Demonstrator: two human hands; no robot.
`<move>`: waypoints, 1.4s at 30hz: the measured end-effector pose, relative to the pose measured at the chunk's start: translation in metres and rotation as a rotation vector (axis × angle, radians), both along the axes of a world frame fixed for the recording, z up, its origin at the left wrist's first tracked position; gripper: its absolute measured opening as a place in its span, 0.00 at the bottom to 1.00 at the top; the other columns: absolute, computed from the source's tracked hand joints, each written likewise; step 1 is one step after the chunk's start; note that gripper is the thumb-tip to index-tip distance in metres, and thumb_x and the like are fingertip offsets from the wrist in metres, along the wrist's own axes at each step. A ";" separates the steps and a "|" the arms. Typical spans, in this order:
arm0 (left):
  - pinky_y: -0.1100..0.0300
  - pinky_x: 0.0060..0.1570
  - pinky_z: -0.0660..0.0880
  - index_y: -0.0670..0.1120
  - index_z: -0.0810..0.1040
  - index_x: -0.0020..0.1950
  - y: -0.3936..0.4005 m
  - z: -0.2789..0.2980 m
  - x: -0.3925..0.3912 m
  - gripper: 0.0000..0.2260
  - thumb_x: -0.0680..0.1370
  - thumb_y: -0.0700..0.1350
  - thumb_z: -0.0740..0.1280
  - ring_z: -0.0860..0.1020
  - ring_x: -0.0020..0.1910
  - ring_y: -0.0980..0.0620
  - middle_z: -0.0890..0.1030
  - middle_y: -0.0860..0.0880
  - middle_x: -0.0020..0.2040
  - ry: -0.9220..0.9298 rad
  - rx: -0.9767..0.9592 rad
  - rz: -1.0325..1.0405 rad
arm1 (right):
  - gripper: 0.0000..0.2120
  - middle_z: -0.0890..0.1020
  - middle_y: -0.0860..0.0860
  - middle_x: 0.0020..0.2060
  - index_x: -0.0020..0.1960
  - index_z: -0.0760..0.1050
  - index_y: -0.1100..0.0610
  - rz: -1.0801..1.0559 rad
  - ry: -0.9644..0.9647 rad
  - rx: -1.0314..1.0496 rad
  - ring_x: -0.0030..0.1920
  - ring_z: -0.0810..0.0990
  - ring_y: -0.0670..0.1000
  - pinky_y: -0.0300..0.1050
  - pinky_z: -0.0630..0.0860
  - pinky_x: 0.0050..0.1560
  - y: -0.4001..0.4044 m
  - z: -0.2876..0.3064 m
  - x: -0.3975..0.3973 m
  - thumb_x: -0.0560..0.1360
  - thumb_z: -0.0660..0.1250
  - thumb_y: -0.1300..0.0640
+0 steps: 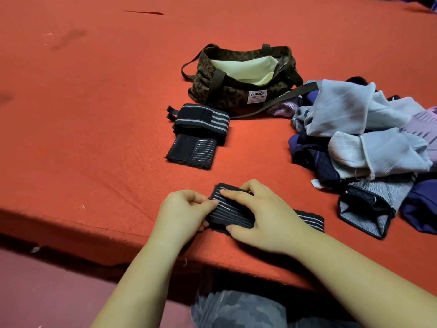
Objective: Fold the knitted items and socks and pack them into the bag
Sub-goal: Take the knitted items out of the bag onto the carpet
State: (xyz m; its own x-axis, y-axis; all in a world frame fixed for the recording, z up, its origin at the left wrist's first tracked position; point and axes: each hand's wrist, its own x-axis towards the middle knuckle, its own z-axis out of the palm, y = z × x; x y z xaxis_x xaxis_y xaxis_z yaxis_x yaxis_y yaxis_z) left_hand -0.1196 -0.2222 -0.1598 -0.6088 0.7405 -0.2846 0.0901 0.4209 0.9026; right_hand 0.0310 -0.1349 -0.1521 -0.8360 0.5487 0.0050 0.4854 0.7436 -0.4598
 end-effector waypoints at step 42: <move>0.52 0.46 0.76 0.49 0.79 0.47 0.000 -0.016 0.079 0.11 0.73 0.51 0.60 0.77 0.43 0.49 0.77 0.52 0.43 0.897 0.249 -0.473 | 0.36 0.76 0.42 0.39 0.70 0.65 0.51 -0.709 0.116 0.042 0.44 0.76 0.48 0.46 0.70 0.52 -0.040 -0.010 0.101 0.66 0.73 0.44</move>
State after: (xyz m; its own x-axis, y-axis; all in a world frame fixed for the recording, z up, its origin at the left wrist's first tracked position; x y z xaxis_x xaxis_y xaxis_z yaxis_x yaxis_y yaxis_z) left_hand -0.0403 -0.2224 -0.1757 -0.1541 0.9340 0.3225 0.8773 -0.0208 0.4795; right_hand 0.1321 -0.1745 -0.1622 -0.2711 0.9568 0.1052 0.8075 0.2855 -0.5161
